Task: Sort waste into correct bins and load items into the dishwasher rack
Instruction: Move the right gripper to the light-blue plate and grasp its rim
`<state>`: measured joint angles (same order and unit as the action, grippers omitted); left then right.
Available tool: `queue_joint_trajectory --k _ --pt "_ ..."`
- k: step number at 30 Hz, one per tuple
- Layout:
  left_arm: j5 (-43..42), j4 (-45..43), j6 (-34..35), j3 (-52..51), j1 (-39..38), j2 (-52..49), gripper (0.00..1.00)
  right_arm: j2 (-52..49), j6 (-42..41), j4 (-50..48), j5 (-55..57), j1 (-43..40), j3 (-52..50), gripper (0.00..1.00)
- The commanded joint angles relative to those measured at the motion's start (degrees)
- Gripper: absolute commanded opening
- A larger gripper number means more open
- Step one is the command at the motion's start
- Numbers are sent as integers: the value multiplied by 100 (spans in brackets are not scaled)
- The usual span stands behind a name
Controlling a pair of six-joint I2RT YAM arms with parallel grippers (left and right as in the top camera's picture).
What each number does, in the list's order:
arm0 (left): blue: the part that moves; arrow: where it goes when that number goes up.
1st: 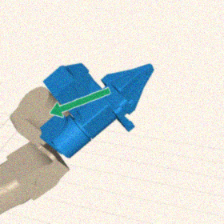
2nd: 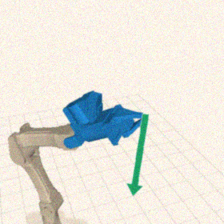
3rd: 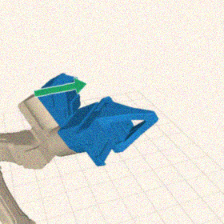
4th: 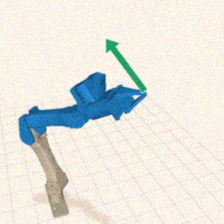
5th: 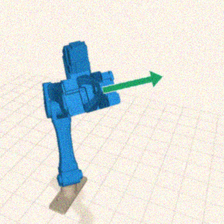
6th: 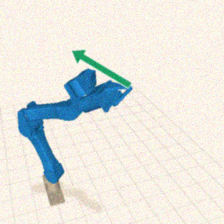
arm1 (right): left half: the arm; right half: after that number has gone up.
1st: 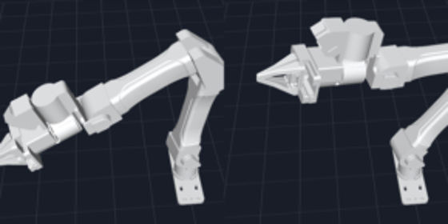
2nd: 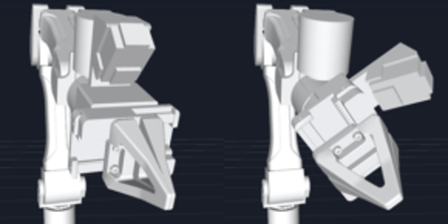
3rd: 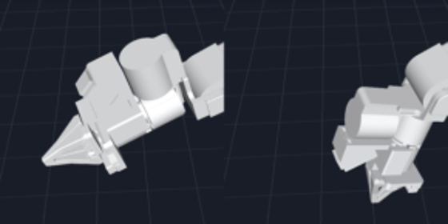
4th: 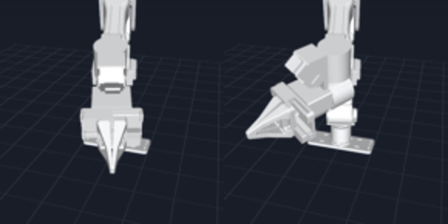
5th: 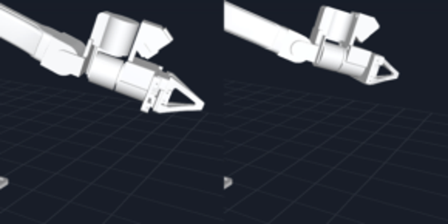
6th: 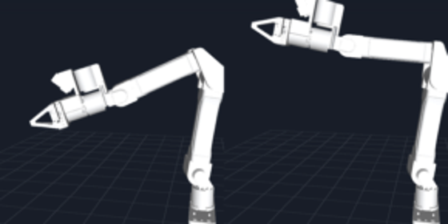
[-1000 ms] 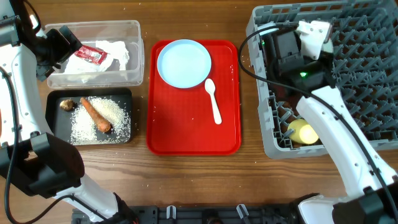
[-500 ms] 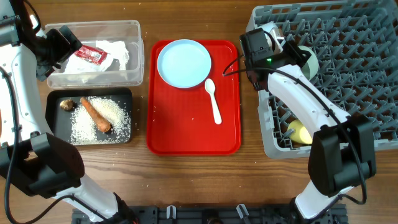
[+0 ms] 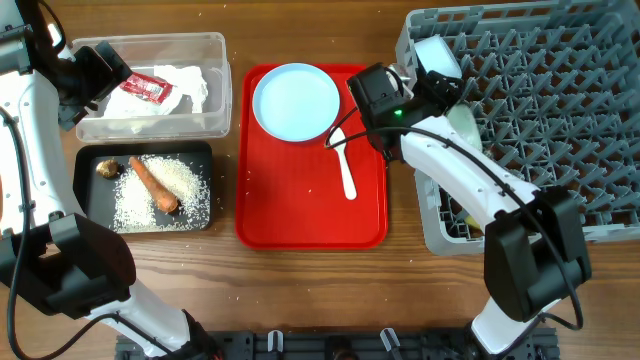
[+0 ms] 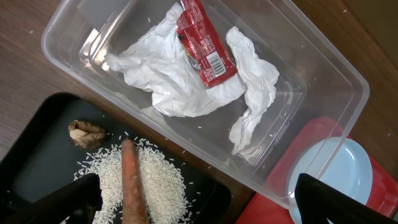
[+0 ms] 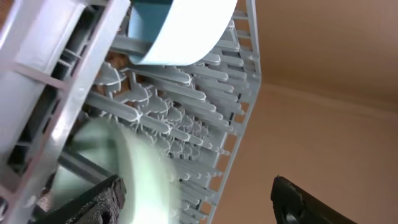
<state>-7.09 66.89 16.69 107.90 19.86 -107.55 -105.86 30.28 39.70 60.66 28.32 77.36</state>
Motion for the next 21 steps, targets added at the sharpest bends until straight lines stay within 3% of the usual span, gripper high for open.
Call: queue_joint_trajectory --k 1,4,7,10,12,17,19,21 --pt "35 2 50 11 24 90 100 -107 -28 2 -155 168 -24 79" --pt "35 2 50 11 24 90 100 -107 -122 -66 -269 260 -22 82" --pt "35 2 50 11 24 90 100 87 -752 -413 -584 260 66 87" --pt "35 2 50 11 24 90 100 664 -1397 -577 -2341 260 275 100" --pt "35 2 50 11 24 90 100 1294 -2601 -601 -4605 260 369 100" --pt "35 2 50 11 24 90 100 1788 -3167 -1073 -7171 238 367 100" --pt "35 2 50 11 24 90 100 1567 -4054 -1513 -6791 238 367 86" --pt "35 2 50 11 24 90 100 1311 -4706 -1923 -6332 238 369 80"
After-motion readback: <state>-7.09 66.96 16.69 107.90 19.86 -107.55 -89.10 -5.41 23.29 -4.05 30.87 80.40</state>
